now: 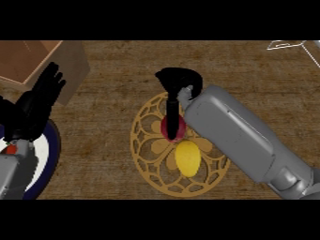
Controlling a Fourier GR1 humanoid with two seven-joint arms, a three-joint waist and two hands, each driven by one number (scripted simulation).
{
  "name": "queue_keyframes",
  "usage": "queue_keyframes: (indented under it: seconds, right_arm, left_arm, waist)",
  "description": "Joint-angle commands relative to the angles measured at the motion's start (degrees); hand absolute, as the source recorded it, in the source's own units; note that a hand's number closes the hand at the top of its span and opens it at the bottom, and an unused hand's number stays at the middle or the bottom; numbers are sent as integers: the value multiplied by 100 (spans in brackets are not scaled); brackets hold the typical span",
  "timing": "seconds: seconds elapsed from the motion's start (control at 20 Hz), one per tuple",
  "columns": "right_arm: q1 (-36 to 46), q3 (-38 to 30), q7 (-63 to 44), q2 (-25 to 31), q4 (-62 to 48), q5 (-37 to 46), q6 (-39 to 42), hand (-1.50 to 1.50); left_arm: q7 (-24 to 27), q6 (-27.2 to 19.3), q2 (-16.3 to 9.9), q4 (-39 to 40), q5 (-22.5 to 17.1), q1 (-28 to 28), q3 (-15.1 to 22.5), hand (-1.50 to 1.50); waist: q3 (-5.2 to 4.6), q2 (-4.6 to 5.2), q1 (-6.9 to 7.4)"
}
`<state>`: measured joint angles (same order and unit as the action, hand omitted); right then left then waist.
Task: Pick the pear from the placemat and place it in the tiered shelf
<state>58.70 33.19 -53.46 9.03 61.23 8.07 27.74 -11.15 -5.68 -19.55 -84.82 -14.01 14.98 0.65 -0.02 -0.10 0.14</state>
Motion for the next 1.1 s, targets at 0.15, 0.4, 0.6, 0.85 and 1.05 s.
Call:
queue_keyframes:
  seconds: [0.15, 0.4, 0.6, 0.85, 1.05]
  right_arm:
    - [-596, -97, -313, -278, 291, 527, -55, -150]
    - [-485, -488, -260, -448, 116, 817, 234, -150]
    - [-604, -479, 314, -760, -493, 1310, -60, -150]
    - [-912, -577, 290, -823, -443, 1543, 161, -150]
    - [-1269, -624, 772, -845, -636, 1823, -23, -150]
  left_arm:
    - [219, 129, 145, -24, 148, -252, -61, 0]
    - [-50, 66, 244, -142, 262, -147, -96, 0]
    - [120, 240, 283, 378, 239, 189, -260, 0]
    - [-91, 86, 429, 223, 406, 288, -224, 0]
    - [52, 321, 386, -137, 416, -247, -230, 0]
  waist:
    - [0, 4, 0]
    - [1, 6, 9]
    - [0, 21, 14]
    - [1, 15, -5]
    - [1, 12, 16]
